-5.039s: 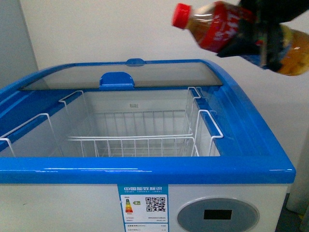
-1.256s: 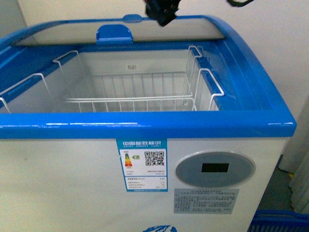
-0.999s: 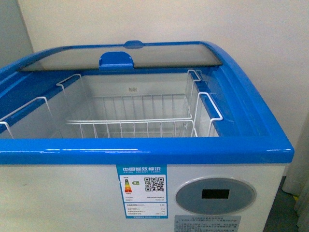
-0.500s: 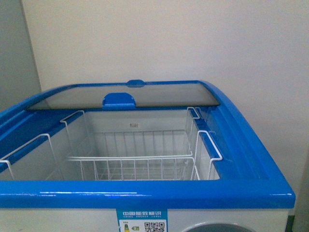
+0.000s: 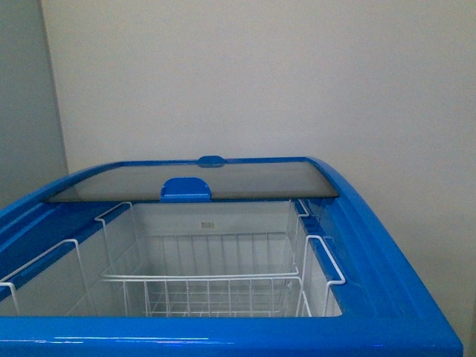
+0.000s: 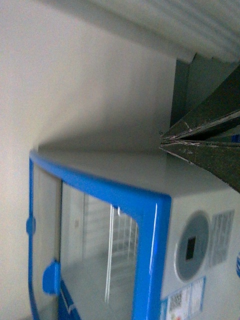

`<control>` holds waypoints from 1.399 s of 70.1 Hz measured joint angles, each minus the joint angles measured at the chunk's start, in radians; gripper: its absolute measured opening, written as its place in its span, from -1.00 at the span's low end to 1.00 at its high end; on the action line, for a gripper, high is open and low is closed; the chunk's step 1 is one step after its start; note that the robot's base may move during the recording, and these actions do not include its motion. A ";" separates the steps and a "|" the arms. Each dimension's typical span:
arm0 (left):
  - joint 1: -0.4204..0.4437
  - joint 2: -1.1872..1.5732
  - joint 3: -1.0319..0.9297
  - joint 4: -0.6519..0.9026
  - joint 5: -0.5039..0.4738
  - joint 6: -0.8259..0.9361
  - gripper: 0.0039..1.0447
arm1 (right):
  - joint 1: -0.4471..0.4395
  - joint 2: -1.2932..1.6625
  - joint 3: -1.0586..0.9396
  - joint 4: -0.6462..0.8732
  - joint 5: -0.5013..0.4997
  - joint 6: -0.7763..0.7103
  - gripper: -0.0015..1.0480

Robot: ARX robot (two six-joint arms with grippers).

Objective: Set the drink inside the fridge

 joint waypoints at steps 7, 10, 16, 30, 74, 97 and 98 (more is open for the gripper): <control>0.000 0.000 0.000 0.000 0.000 0.000 -0.96 | -0.014 -0.016 -0.025 0.008 -0.012 0.000 -0.94; 0.000 0.000 0.000 0.000 0.000 0.000 -0.96 | -0.014 -0.025 -0.038 0.012 -0.014 0.000 -0.94; 0.000 0.000 0.000 0.000 0.000 0.000 -0.96 | -0.016 -0.038 -0.056 0.017 -0.013 0.000 -0.94; 0.000 0.000 0.000 0.000 0.000 0.000 -0.96 | -0.017 -0.063 -0.090 0.024 -0.013 0.000 -0.94; 0.000 0.000 0.000 0.000 0.000 0.000 -0.96 | -0.018 -0.134 -0.139 0.037 -0.014 0.000 -0.94; 0.000 0.000 0.000 0.000 0.000 0.000 -0.88 | -0.019 -0.135 -0.139 0.037 -0.014 0.000 -0.82; 0.000 0.000 0.000 0.000 0.000 0.000 -0.85 | -0.019 -0.135 -0.139 0.037 -0.014 0.000 -0.79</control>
